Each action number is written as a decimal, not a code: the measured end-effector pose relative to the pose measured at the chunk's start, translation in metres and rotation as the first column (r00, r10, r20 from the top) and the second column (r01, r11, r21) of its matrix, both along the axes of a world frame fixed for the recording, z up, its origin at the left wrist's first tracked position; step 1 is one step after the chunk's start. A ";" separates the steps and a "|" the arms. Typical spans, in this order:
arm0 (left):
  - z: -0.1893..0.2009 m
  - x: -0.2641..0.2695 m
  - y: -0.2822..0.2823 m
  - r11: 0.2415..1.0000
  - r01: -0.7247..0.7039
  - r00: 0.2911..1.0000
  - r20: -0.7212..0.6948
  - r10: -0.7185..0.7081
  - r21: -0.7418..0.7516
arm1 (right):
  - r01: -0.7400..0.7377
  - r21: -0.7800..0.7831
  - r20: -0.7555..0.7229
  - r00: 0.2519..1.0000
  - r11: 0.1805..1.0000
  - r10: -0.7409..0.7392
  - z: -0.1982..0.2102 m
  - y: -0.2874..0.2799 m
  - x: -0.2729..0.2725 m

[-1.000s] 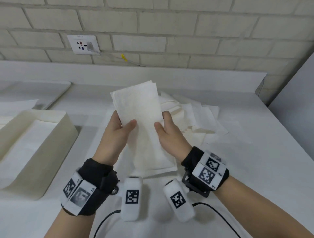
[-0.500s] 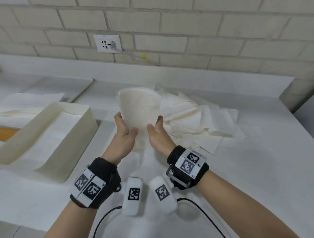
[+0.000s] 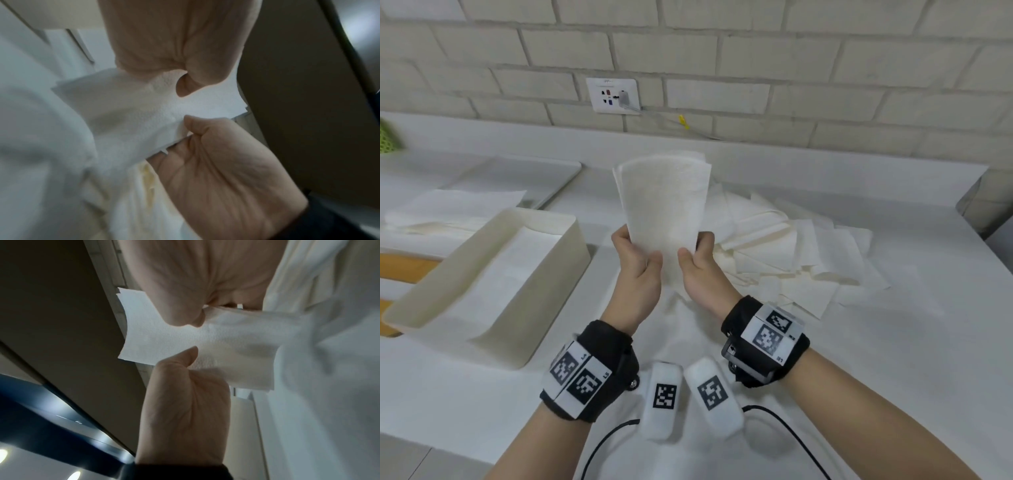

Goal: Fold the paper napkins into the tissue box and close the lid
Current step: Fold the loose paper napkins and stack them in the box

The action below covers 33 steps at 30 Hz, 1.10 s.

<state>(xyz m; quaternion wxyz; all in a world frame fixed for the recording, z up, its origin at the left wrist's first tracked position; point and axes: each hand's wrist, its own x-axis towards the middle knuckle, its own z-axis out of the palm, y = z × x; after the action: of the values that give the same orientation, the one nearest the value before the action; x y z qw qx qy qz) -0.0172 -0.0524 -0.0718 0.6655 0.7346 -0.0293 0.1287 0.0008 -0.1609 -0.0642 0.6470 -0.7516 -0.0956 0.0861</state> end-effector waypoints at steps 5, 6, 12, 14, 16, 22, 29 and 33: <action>-0.009 -0.002 0.008 0.997 0.072 0.994 -0.083 -0.074 -0.033 | -0.015 -0.064 0.003 1.000 0.998 0.015 -0.002 -0.002 0.000; -0.012 -0.004 0.009 0.996 0.081 0.990 -0.113 -0.084 -0.028 | -0.008 -0.094 0.001 1.000 0.996 0.008 -0.005 -0.002 0.000; -0.001 0.002 0.009 0.999 0.026 1.000 0.009 -0.026 -0.034 | -0.008 -0.076 0.062 0.998 0.997 0.013 0.004 0.000 0.004; 0.002 0.002 0.009 0.999 0.026 0.998 0.049 -0.025 -0.030 | -0.042 -0.049 0.042 0.998 0.998 0.045 0.008 0.001 0.003; -0.003 -0.001 0.011 0.997 0.064 0.998 0.029 -0.063 -0.031 | -0.040 -0.060 0.023 0.999 0.997 0.041 0.005 0.002 0.001; -0.015 0.001 0.013 0.998 0.060 0.998 -0.035 -0.059 0.022 | -0.001 -0.135 0.063 0.998 0.991 0.010 0.000 0.004 0.002; -0.009 0.004 0.007 1.000 0.003 0.996 0.088 -0.002 -0.008 | -0.020 -0.052 0.109 0.994 0.998 0.026 0.005 0.003 0.002; -0.022 0.001 0.007 1.000 0.018 1.000 -0.020 -0.018 -0.017 | -0.007 -0.128 0.064 0.998 0.992 0.016 -0.009 -0.001 0.004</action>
<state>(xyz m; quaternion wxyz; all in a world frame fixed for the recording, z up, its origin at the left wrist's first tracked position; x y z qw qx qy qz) -0.0163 -0.0456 -0.0936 0.6731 0.7299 -0.0283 0.1156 0.0048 -0.1614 -0.0736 0.5936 -0.7933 -0.1151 0.0713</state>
